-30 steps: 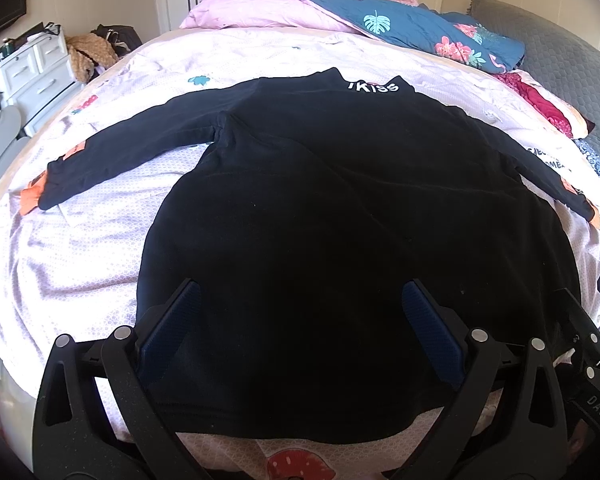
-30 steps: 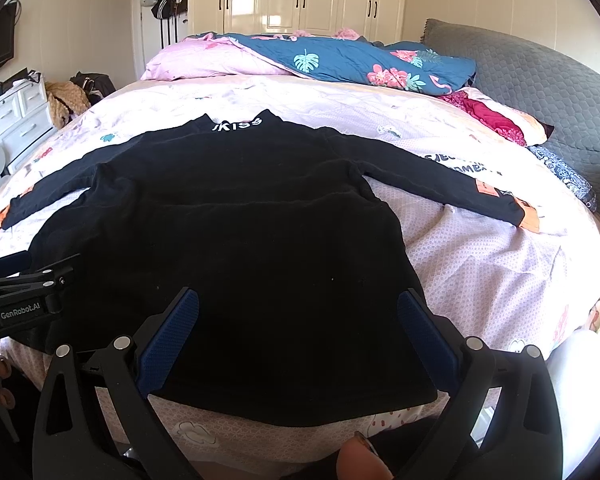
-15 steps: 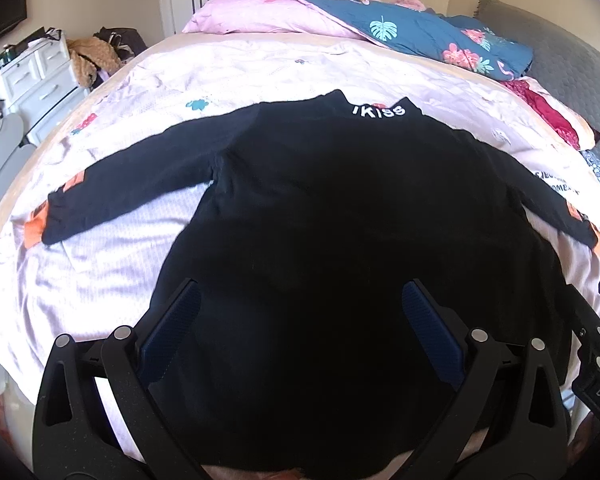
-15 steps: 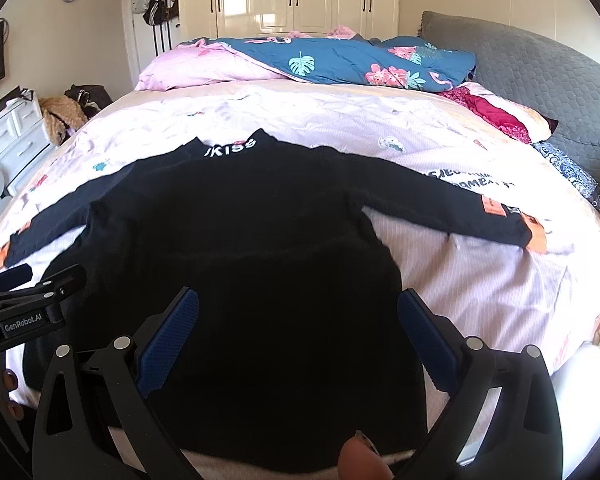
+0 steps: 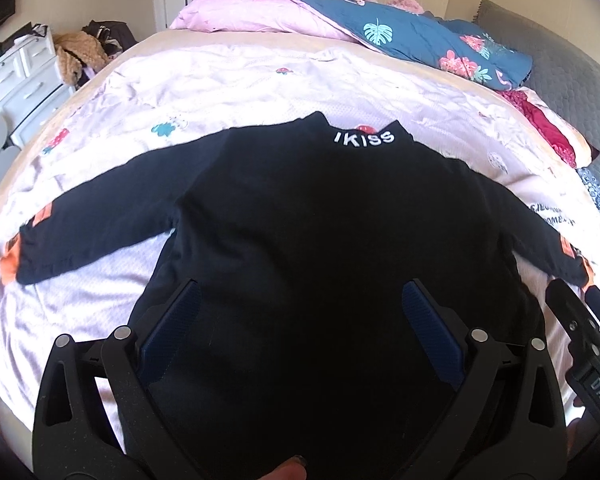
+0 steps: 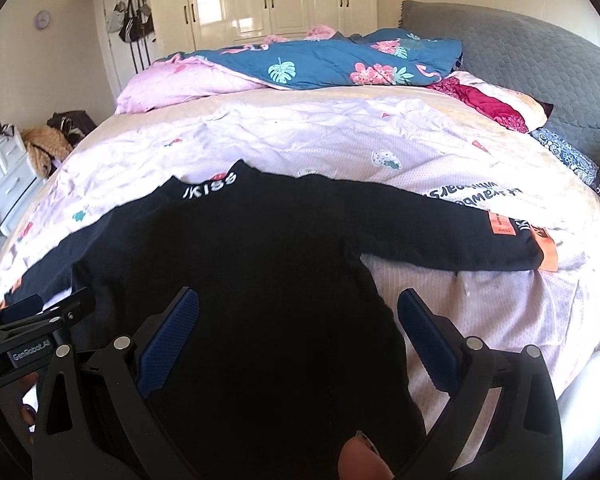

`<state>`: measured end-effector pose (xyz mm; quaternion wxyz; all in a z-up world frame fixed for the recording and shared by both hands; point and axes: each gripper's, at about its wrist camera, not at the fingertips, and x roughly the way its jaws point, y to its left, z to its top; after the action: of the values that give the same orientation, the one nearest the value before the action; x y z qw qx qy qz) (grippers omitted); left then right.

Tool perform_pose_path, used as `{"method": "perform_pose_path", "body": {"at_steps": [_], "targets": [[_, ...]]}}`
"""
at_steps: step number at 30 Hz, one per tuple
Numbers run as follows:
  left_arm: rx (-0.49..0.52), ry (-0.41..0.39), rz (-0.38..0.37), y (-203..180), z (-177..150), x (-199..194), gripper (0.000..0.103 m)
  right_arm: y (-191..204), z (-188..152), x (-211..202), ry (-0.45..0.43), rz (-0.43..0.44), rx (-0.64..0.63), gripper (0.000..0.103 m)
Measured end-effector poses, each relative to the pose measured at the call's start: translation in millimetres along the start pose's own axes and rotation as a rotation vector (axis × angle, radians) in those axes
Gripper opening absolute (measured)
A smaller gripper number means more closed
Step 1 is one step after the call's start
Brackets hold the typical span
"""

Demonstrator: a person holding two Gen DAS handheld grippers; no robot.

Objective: Fold small clothes
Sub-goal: 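Move the right gripper to the orange-tagged sleeve cuff and grasp it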

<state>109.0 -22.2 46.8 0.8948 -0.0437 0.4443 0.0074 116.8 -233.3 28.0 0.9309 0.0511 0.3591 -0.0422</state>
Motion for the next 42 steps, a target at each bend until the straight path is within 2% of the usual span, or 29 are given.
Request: {"method": "perform_pose_path", "body": {"at_steps": [10,20,30,42], "targets": [[-0.004,0.012,0.012,-16,31,28,0.095,-18,37,33,0.003,-0.02,0.073,0.099],[0.04,0.031,-0.012,-43,50,64,0.095,-62,65,67,-0.012,-0.091,0.193,0.099],[0.076,0.041,-0.039,-73,65,95,0.095,-118,58,100,0.026,-0.155,0.331,0.099],[0.114,0.068,-0.064,-99,67,121,0.095,-185,39,115,0.061,-0.285,0.517,0.099]]}}
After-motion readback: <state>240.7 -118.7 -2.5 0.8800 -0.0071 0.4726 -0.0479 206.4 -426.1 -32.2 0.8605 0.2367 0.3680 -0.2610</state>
